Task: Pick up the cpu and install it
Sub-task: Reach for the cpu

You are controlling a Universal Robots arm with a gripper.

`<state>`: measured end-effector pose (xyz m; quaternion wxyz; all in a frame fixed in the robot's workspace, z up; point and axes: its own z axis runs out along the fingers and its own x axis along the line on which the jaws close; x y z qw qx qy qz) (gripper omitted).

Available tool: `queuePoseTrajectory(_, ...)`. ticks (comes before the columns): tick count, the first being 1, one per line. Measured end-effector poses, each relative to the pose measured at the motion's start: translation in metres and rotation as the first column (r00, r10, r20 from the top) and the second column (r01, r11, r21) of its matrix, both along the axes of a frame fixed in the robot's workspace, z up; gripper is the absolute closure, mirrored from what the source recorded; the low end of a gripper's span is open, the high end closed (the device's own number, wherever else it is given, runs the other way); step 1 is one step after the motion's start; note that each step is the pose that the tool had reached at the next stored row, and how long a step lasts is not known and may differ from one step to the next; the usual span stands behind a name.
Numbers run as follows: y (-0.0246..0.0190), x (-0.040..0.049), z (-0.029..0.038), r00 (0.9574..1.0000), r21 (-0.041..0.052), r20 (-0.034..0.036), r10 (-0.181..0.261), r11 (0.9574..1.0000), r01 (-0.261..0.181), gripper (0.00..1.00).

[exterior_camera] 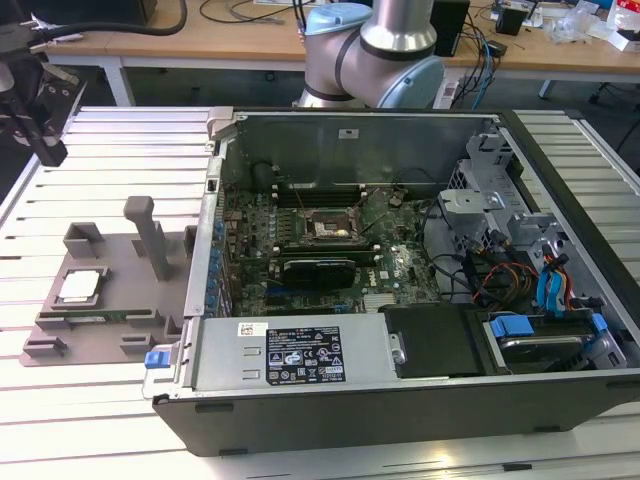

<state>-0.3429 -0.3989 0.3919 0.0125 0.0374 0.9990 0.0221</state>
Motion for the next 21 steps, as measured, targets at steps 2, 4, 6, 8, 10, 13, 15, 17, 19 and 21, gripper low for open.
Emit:
queuePoseTrajectory(2, 0.0, -0.0044, -0.0001, 1.0, 0.0, 0.0, 0.0, 1.0, 0.0, 0.89)
queuePoseTrajectory(4, 0.0, -0.0064, -0.0001, 1.0, 0.0, 0.0, 0.0, 1.0, 0.0, 0.89)
queuePoseTrajectory(6, 0.0, -0.008, -0.0001, 1.0, 0.0, 0.0, 0.0, 1.0, 0.0, 0.89)
queuePoseTrajectory(8, 0.0, -0.0118, -0.0002, 1.0, 0.0, 0.0, 0.0, 1.0, 0.0, 0.89)
queuePoseTrajectory(10, 0.0, -0.0144, -0.0002, 1.0, 0.0, -0.0001, 0.0, 1.0, 0.0, 0.89)
queuePoseTrajectory(13, 0.0, -0.0191, -0.0003, 1.0, 0.0, 0.0, 0.0, 1.0, 0.0, 0.89)
queuePoseTrajectory(15, 0.0, -0.0218, -0.0004, 1.0, 0.0, -0.0001, 0.0, 1.0, 0.0, 0.89)
queuePoseTrajectory(17, 0.0, -0.0243, -0.0004, 1.0, 0.0, 0.0, 0.0, 1.0, 0.0, 0.89)
queuePoseTrajectory(19, 0.0, -0.0263, -0.0005, 1.0, 0.0, 0.0, 0.0, 1.0, 0.0, 0.89)
queuePoseTrajectory(21, 0.0, -0.03, -0.0005, 1.0, 0.0, 0.0, 0.0, 1.0, 0.0, 0.89)
